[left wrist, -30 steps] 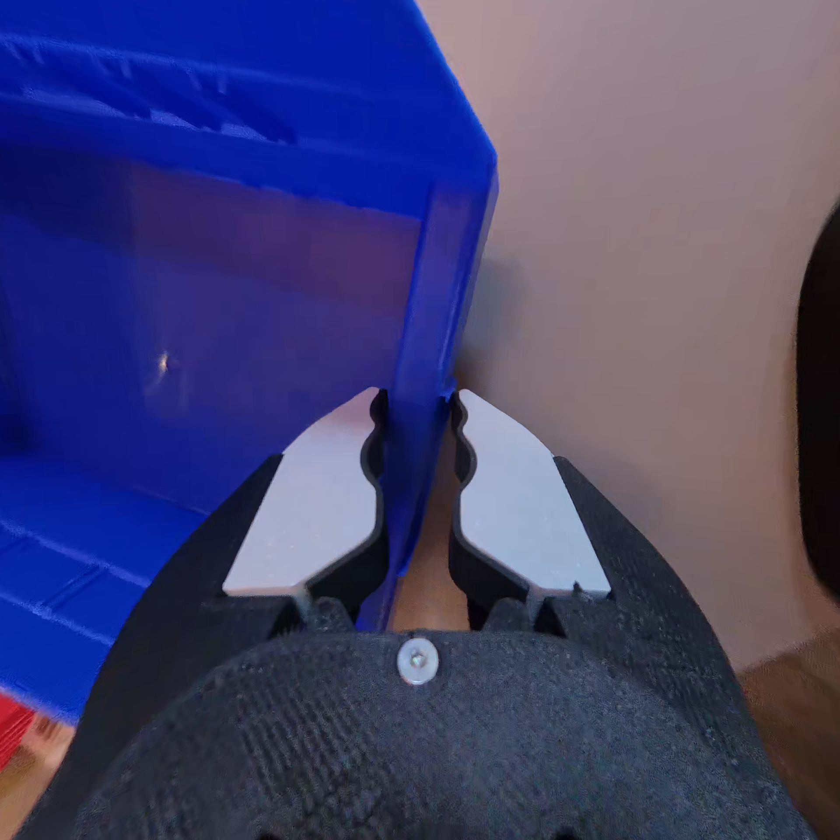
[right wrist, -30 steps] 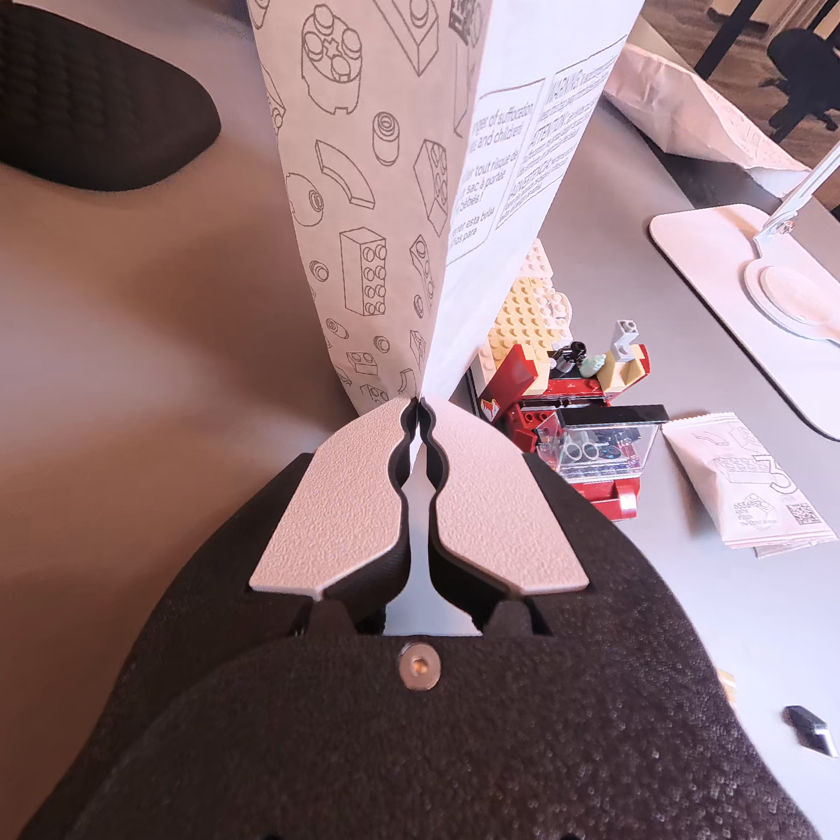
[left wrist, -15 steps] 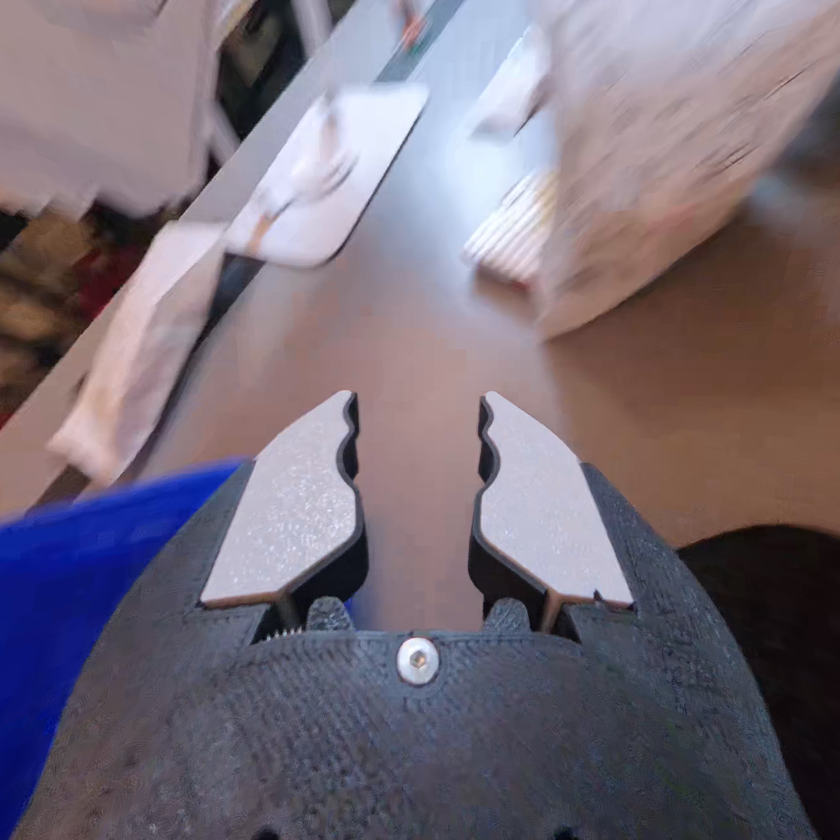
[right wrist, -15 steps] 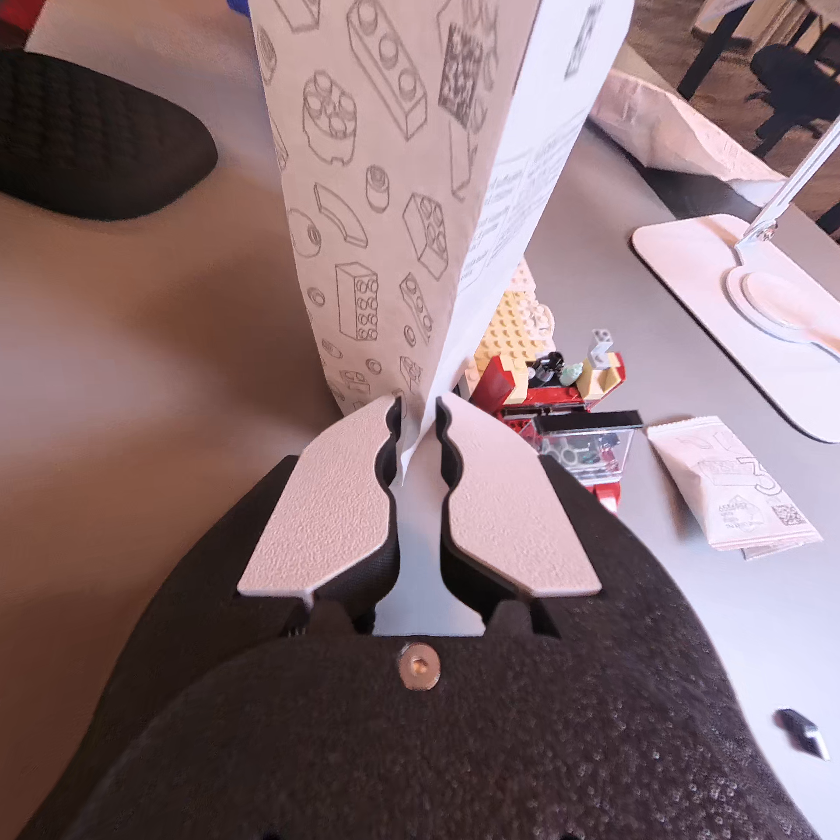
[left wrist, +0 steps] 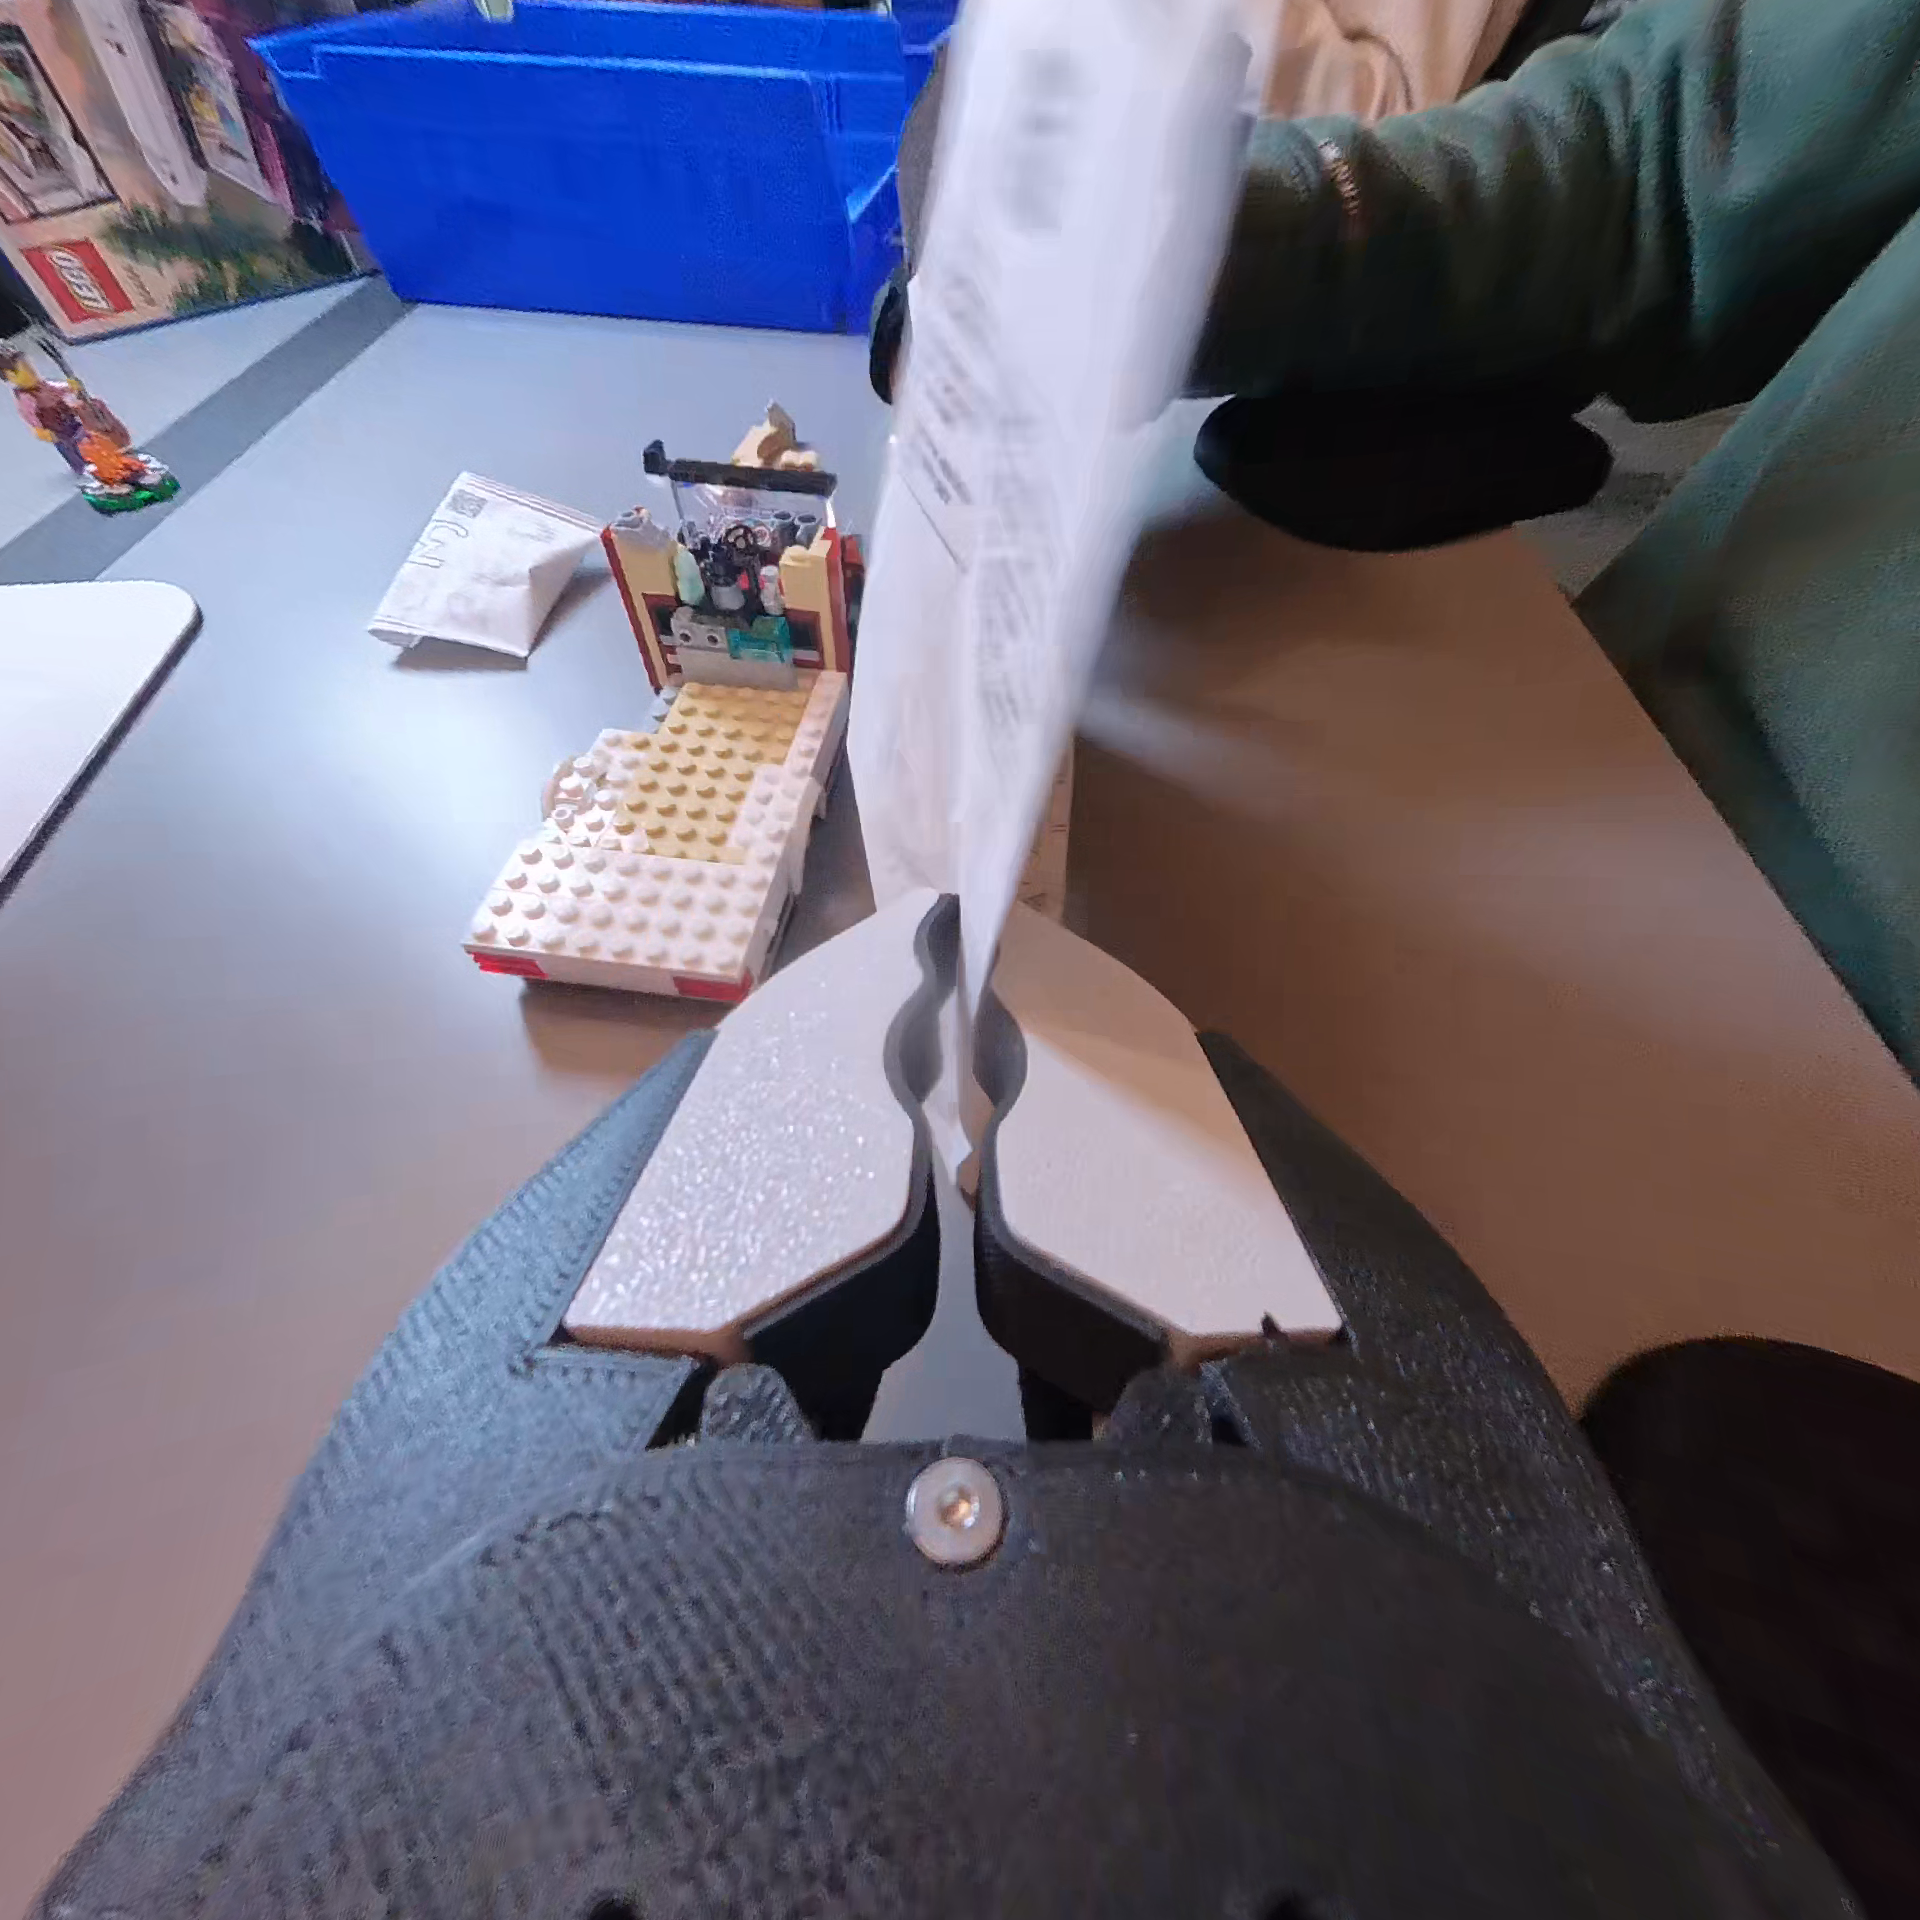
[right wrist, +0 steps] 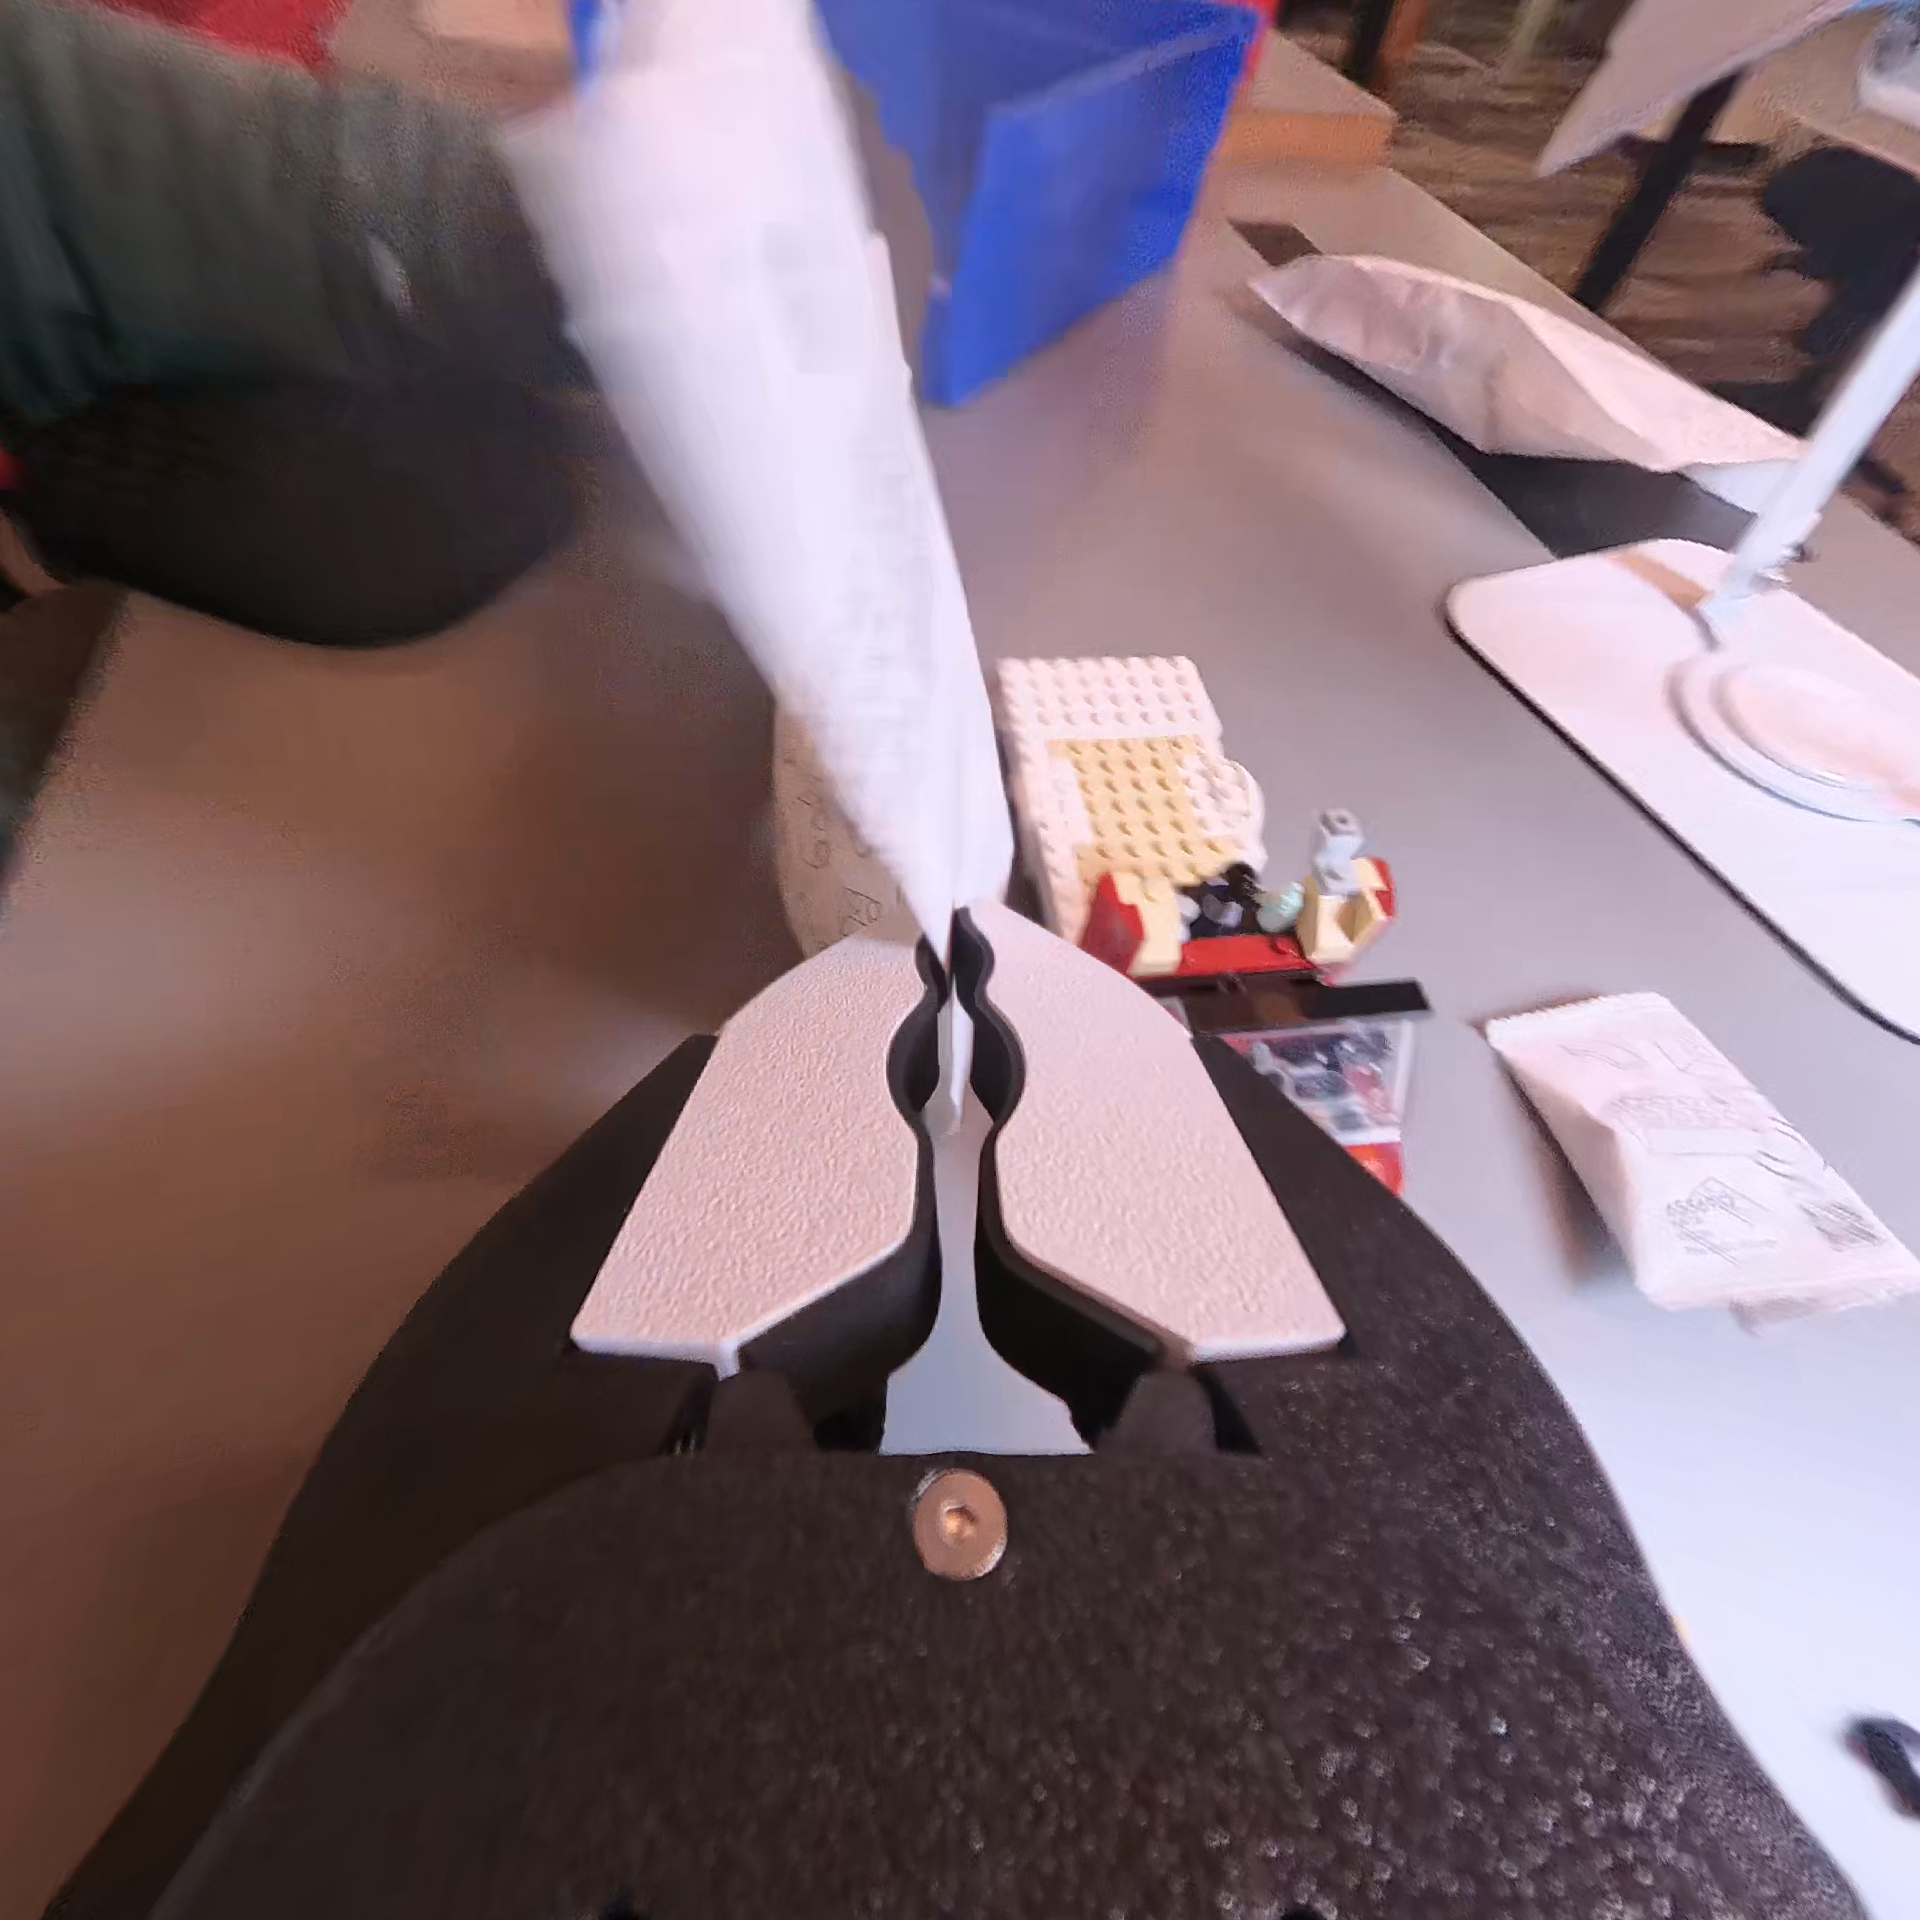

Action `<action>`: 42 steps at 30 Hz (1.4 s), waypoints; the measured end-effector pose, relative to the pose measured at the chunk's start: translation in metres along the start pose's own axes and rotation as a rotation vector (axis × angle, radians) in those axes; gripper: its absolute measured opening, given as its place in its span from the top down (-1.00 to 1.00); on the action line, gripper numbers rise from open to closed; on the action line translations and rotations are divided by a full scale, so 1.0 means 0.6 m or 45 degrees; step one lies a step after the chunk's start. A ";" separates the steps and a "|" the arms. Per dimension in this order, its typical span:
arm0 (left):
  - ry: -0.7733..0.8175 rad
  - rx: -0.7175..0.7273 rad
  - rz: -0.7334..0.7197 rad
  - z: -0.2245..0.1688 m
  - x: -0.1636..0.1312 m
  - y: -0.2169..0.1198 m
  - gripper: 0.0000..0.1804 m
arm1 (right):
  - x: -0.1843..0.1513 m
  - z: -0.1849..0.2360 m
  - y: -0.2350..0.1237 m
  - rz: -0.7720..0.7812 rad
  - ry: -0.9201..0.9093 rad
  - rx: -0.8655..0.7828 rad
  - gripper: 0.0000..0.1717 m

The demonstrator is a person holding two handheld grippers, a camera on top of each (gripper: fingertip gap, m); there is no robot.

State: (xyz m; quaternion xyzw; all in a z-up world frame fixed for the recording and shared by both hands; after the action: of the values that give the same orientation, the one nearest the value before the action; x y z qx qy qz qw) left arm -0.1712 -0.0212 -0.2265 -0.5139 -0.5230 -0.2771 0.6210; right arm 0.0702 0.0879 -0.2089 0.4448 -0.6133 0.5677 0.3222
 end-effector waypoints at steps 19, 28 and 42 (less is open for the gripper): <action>0.230 0.055 0.302 -0.060 -0.028 0.010 0.89 | -0.010 -0.267 -0.015 0.465 0.126 -0.140 0.64; 0.268 0.072 0.323 -0.062 -0.037 0.015 0.87 | -0.011 -0.287 0.072 0.635 0.088 0.162 1.00; 0.249 0.103 0.323 -0.058 -0.040 0.015 0.87 | 0.320 -0.020 -0.004 0.116 -0.423 0.289 0.99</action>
State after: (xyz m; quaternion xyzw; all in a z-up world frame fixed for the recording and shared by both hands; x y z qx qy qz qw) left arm -0.1580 -0.0551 -0.2495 -0.5211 -0.4016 -0.2237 0.7191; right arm -0.0054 0.0653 -0.0332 0.5376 -0.6095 0.5660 0.1386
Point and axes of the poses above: each gripper's, where its closed fingertips meet, y out along the fingers, x out of its top, z = x × y across the jaws, the point moved 8 cm from there along -y, back along the fingers, and after that the axes turned 8 degrees about -x, right-handed, at the moved point
